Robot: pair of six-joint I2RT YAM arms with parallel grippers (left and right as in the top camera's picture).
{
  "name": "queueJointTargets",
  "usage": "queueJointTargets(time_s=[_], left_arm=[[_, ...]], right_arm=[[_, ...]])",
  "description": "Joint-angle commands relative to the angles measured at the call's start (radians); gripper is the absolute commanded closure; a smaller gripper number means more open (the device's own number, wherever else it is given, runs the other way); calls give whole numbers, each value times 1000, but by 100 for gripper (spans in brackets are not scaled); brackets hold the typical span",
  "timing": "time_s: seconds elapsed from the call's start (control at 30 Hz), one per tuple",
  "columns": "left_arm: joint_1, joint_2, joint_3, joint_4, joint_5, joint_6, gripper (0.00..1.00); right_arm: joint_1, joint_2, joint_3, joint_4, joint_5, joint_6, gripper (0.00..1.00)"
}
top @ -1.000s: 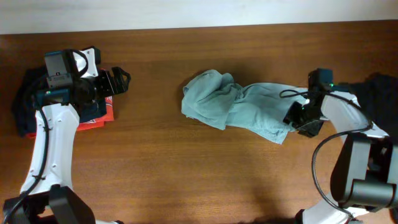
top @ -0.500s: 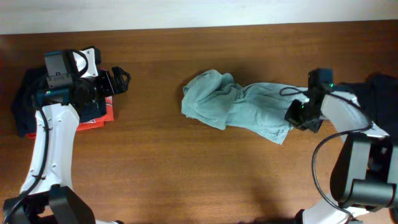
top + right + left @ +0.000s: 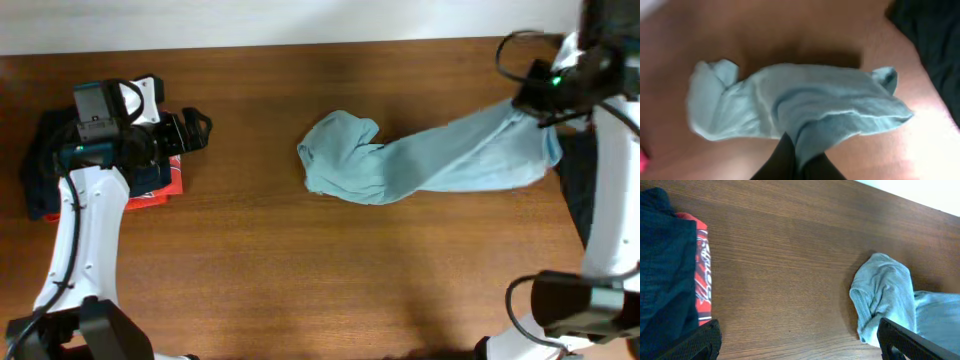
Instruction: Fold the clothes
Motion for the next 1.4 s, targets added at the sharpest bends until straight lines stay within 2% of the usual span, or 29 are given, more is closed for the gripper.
queueJointTargets(time_s=[0.0,0.1,0.2,0.33,0.43,0.67,0.73,0.83,0.9,1.03,1.17,1.37], left_arm=[[-35,-2,23,2,-2,6,1],[-87,-40,23,-15,-2,56,1],[-140,-73,23,-51,-2,103,1],[-266,-77,23,-122,-21,255,1],[-350,-76,23,-111,-86,262,1],[-483,-50,23,-71,-85,262,1],[-510,-8,23,-65,-85,203,1],[-547,66,23,-64,-84,13,2],[-590,124,23,-51,-90,-29,2],[-671,196,23,-14,-224,84,2],[-771,255,23,14,-460,238,1],[-852,304,23,73,-629,353,1]], right_arm=[[25,-17,183,-53,-9,-26,96],[58,-17,298,-71,-5,-37,96],[63,-17,312,-71,-5,-36,96],[63,-10,309,-72,-5,-36,96],[63,-8,309,-71,-5,-37,96],[63,-8,309,-70,-5,-40,96],[63,-8,309,-66,-5,-40,96],[63,-8,309,-66,-5,-40,96],[63,-7,309,-64,-5,-40,96],[63,-6,309,-56,-5,-40,96],[63,-5,309,-54,-5,-45,96],[63,-5,309,-43,-5,-47,96]])
